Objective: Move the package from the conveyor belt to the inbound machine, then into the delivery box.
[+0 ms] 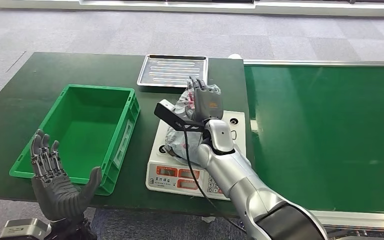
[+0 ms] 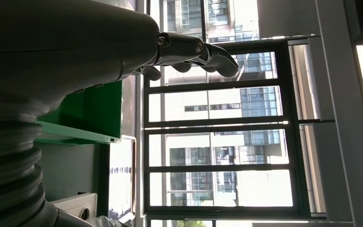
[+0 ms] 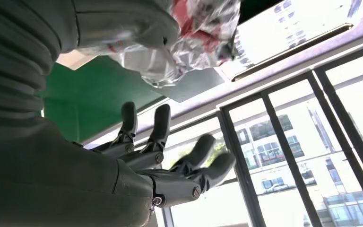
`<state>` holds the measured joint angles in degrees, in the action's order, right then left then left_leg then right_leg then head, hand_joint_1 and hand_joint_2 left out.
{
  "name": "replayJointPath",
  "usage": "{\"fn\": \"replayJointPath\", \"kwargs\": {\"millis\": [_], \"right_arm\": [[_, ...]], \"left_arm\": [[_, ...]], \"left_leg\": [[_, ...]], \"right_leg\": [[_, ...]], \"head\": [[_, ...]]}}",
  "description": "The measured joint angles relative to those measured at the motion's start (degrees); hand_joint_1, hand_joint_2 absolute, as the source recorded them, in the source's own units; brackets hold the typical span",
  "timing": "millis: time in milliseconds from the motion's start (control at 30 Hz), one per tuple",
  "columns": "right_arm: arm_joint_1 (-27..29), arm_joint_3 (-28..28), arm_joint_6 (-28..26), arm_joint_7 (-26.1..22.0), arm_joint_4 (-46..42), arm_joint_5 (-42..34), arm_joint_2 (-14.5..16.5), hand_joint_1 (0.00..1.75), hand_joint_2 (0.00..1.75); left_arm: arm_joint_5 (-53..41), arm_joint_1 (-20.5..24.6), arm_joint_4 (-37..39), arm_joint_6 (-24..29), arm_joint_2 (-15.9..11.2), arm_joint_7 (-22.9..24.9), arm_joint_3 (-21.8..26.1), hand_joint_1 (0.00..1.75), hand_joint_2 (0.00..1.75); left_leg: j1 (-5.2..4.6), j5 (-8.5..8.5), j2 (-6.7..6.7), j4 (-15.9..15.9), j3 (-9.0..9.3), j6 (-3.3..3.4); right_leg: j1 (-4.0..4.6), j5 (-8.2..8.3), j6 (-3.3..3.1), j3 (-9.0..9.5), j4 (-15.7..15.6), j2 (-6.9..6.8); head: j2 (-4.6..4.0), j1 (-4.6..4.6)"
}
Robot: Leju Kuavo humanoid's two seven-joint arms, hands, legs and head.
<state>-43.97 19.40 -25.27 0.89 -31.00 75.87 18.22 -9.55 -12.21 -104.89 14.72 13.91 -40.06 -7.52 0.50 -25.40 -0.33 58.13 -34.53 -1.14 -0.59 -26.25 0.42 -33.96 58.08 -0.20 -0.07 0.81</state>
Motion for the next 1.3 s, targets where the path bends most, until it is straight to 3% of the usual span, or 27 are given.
{"fn": "replayJointPath", "kwargs": {"millis": [133, 500, 633, 700, 800, 867, 933, 1067, 1300], "right_arm": [[-0.1, 0.0, -0.1, -1.6, 0.6, -1.5, 0.3, 0.00, 0.00], [2.6, 0.0, -4.8, -6.4, -10.5, -7.3, -0.8, 0.00, 0.00], [8.0, -1.0, -13.5, -16.2, -24.1, -14.3, -1.1, 0.00, 0.00], [11.7, -2.4, -14.9, -21.9, -33.6, -18.6, -0.8, 0.00, 0.00], [17.3, -5.2, -15.1, -30.0, -45.7, -25.9, 0.5, 0.00, 0.00], [19.9, -6.7, -15.1, -32.2, -51.3, -30.2, 1.1, 0.00, 0.00], [21.2, -7.8, -15.0, -32.8, -55.0, -33.4, 1.2, 0.00, 0.00], [22.1, -9.1, -14.9, -32.6, -58.7, -35.2, 1.1, 0.00, 0.00], [22.3, -9.7, -14.8, -29.0, -60.2, -34.1, 1.0, 0.00, 0.00]], "left_arm": [[0.1, -0.2, 0.1, 0.4, -0.3, 0.0, -0.1, 0.00, 1.75], [-0.2, -1.3, 0.0, 1.0, -0.8, -0.1, -0.2, 0.00, 1.75], [-2.4, -1.1, -2.0, 8.8, -1.1, -0.1, -0.2, 0.00, 1.75], [-5.7, 0.8, -3.4, 12.9, -1.6, 1.1, -0.3, 0.00, 1.75], [-21.0, 8.6, -1.9, 10.2, -2.6, 10.7, -1.3, 0.00, 1.75], [-32.4, 17.1, 2.8, 4.7, -3.2, 18.9, -3.2, 0.00, 1.75], [-39.5, 26.0, 9.3, 0.4, -3.6, 23.9, -5.5, 0.00, 1.75], [-43.4, 38.1, 20.1, -1.8, -3.9, 25.9, -8.9, 0.00, 1.75], [-49.7, 49.1, 33.9, -6.7, -4.4, 28.2, -14.2, 0.00, 1.75]], "left_leg": [[0.01, 0.01, 0.01, 0.0, 0.01, -0.01], [0.00, 0.00, 0.03, 0.0, -0.02, 0.00], [0.00, 0.00, 0.01, 0.0, -0.06, -0.01], [0.01, 0.00, -0.05, 0.0, -0.08, -0.01], [0.00, 0.02, -0.25, 0.0, -0.13, 0.01], [0.00, 0.11, -0.41, 0.0, -0.22, 0.02], [0.00, 0.27, -0.29, 0.0, -0.34, -0.01], [-0.03, 0.42, 0.45, 0.1, -0.42, 0.04], [-0.07, 0.52, 0.58, 0.1, -0.48, 0.09]], "right_leg": [[0.01, 0.00, -0.01, 0.00, 0.0, 0.01], [-0.01, 0.01, 0.00, -0.08, 0.0, 0.04], [0.01, 0.00, -0.01, -0.14, 0.0, 0.02], [0.01, -0.02, -0.02, -0.18, 0.0, -0.07], [0.01, -0.07, -0.06, -0.25, 0.0, -0.39], [-0.01, 0.01, -0.07, -0.24, 0.0, -0.58], [-0.03, 0.30, -0.07, -0.34, 0.0, -0.42], [-0.08, 0.76, 0.04, -0.65, 0.0, 0.40], [-0.06, 0.80, 0.07, -0.73, 0.0, 0.50]], "head": [[0.00, 0.01], [0.00, 0.01], [0.00, 0.01], [0.00, 0.00], [0.00, 0.01], [0.00, 0.02], [0.00, 0.01], [0.00, -0.01], [0.00, -0.01]]}}
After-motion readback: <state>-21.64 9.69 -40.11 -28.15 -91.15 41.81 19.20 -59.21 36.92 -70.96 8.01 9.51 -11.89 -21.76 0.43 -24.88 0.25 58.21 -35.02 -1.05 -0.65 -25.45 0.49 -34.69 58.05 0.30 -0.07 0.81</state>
